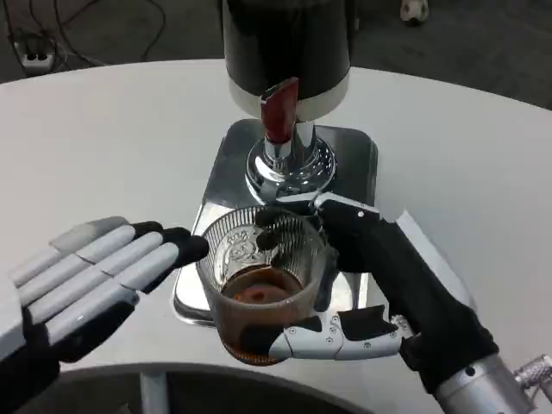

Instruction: Grasp the cup under the faucet to collect the drink, then remove the cup.

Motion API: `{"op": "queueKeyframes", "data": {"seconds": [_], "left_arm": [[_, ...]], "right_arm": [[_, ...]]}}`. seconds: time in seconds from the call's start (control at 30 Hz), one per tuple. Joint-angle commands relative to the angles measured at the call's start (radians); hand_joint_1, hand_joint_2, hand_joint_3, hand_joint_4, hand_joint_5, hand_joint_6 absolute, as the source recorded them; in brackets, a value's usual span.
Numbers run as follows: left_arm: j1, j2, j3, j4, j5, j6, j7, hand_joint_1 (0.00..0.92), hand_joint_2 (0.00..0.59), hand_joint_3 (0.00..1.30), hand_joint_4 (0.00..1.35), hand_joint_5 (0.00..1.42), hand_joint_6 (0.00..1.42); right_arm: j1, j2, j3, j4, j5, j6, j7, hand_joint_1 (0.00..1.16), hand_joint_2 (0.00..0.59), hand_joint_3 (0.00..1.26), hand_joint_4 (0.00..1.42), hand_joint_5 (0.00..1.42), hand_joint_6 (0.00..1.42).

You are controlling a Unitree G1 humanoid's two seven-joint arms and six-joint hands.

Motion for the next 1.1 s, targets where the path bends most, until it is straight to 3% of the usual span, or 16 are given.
{"op": "queueKeyframes", "data": {"seconds": [0.03, 0.3, 0.7, 1.1], "left_arm": [[0.063, -0.013, 0.053, -0.01, -0.012, -0.042, -0.017, 0.0, 0.169, 0.0, 0.0, 0.0, 0.0], [0.18, -0.051, 0.117, -0.038, -0.032, -0.145, -0.023, 0.0, 0.158, 0.0, 0.0, 0.0, 0.0], [0.286, -0.088, 0.126, -0.109, -0.011, -0.252, -0.023, 0.0, 0.156, 0.0, 0.0, 0.0, 0.0], [0.265, -0.085, 0.148, -0.182, 0.006, -0.178, -0.008, 0.0, 0.155, 0.0, 0.0, 0.0, 0.0]], "right_arm": [[-0.012, -0.012, -0.035, -0.099, 0.053, 0.033, 0.034, 0.92, 0.09, 0.84, 0.87, 1.08, 1.05], [0.007, -0.058, -0.093, -0.221, 0.104, 0.128, 0.091, 0.92, 0.087, 0.84, 0.87, 1.07, 1.05], [0.016, -0.116, -0.153, -0.333, 0.167, 0.232, 0.134, 0.92, 0.086, 0.84, 0.86, 1.07, 1.05], [0.027, -0.149, -0.195, -0.366, 0.21, 0.272, 0.141, 0.92, 0.085, 0.84, 0.87, 1.07, 1.05]]}}
